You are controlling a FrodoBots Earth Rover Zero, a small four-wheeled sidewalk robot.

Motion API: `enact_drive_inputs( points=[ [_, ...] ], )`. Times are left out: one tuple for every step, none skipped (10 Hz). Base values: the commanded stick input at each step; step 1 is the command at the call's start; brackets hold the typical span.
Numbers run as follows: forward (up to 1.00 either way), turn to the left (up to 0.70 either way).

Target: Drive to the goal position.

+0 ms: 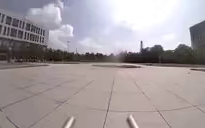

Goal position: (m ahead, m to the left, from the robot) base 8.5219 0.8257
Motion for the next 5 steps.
enact_drive_inputs(
  points=[
    [0.7, 0.04],
    [0.7, 0.04],
    [0.7, 0.04],
    [0.7, 0.04],
    [0.7, 0.04]
  ],
)
